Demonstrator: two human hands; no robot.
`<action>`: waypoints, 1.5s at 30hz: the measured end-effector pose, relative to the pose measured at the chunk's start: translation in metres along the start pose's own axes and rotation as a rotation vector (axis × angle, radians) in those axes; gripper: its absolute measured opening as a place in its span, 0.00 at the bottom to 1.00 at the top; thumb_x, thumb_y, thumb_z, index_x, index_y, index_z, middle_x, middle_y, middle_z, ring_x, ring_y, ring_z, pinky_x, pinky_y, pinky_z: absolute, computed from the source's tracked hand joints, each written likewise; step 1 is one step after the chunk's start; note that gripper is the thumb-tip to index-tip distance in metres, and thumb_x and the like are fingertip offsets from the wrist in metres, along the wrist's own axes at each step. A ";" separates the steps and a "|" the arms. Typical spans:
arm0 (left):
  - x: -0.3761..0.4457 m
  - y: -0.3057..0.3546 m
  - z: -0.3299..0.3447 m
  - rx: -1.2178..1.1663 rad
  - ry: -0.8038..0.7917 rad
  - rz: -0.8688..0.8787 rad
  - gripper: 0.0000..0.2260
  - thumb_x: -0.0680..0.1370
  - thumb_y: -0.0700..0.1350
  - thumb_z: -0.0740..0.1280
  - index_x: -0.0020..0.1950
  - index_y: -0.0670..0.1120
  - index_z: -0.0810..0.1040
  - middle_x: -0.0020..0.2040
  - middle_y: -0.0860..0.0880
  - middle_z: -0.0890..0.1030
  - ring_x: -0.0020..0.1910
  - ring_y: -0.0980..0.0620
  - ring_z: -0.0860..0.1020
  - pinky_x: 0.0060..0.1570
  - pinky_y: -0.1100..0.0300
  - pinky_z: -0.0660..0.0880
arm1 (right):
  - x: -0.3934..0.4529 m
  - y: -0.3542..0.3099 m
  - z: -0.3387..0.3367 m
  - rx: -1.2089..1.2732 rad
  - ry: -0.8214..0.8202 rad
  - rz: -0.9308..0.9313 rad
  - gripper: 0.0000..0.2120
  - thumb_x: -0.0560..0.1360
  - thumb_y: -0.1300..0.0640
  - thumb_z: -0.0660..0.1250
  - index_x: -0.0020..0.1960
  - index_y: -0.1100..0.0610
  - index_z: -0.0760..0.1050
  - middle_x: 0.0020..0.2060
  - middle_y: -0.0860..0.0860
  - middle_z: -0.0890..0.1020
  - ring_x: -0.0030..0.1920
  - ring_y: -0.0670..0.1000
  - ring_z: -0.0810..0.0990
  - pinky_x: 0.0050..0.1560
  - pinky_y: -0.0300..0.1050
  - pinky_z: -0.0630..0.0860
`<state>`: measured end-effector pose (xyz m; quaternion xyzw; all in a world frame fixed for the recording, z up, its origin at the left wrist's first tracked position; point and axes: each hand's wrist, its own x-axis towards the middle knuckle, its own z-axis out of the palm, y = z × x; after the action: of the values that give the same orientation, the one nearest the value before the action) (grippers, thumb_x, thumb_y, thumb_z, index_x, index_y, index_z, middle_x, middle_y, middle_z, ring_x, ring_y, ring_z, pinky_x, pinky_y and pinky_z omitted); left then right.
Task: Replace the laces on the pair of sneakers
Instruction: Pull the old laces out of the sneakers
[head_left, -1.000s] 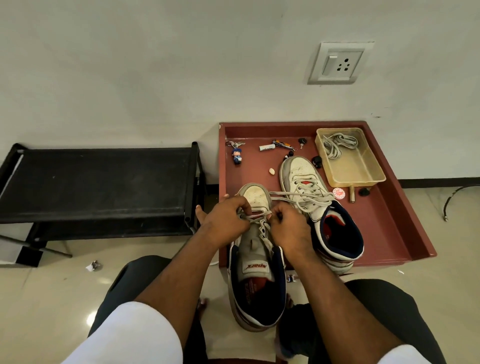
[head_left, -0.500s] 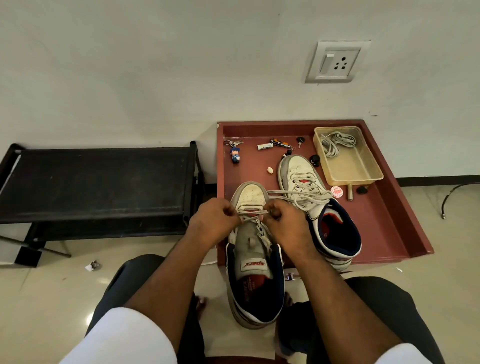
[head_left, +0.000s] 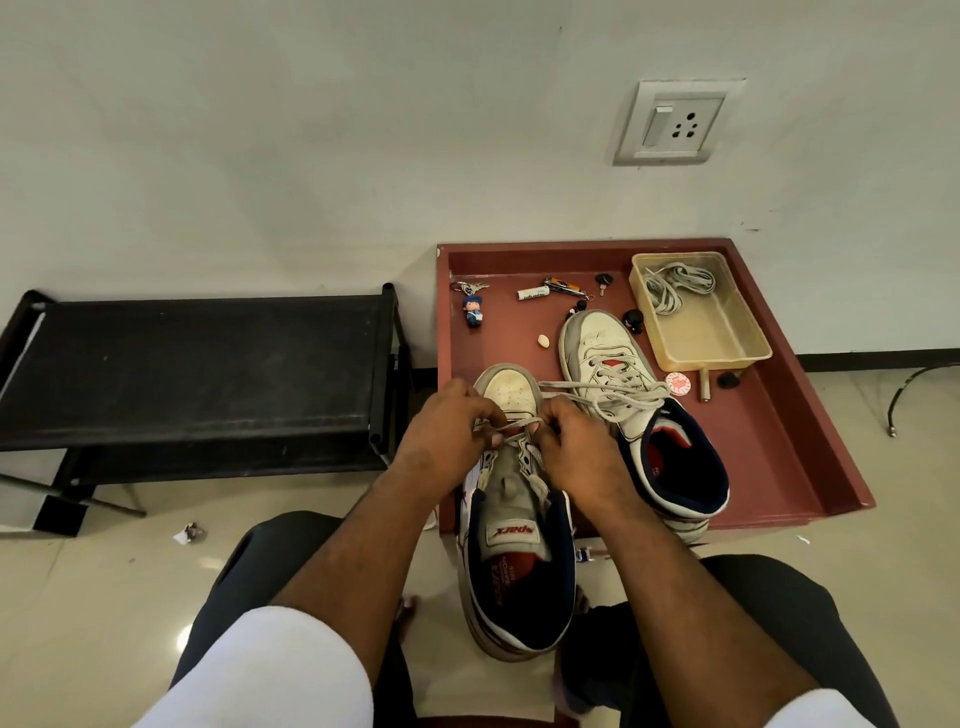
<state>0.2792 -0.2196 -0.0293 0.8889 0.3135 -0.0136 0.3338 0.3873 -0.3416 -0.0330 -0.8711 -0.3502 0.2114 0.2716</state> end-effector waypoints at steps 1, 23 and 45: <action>0.000 0.001 0.001 -0.012 0.004 0.005 0.10 0.77 0.44 0.71 0.58 0.50 0.81 0.59 0.51 0.72 0.58 0.53 0.72 0.61 0.56 0.73 | 0.000 -0.001 0.000 -0.023 -0.009 -0.004 0.06 0.80 0.54 0.62 0.45 0.53 0.69 0.40 0.49 0.77 0.42 0.52 0.76 0.42 0.44 0.69; 0.003 0.009 0.002 0.221 -0.133 -0.052 0.25 0.78 0.56 0.63 0.74 0.67 0.61 0.79 0.61 0.54 0.79 0.50 0.47 0.71 0.33 0.37 | 0.003 0.001 0.000 0.040 0.060 0.049 0.05 0.78 0.60 0.64 0.43 0.55 0.73 0.37 0.49 0.77 0.40 0.51 0.76 0.39 0.41 0.67; 0.014 0.007 -0.002 0.297 -0.152 0.051 0.22 0.77 0.57 0.65 0.70 0.69 0.67 0.77 0.61 0.61 0.79 0.53 0.42 0.67 0.32 0.27 | 0.003 0.006 -0.001 0.199 0.017 0.105 0.07 0.75 0.62 0.70 0.39 0.54 0.78 0.32 0.43 0.78 0.32 0.39 0.75 0.34 0.28 0.67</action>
<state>0.2942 -0.2142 -0.0267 0.9326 0.2590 -0.1185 0.2216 0.3923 -0.3433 -0.0366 -0.8587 -0.2792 0.2517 0.3483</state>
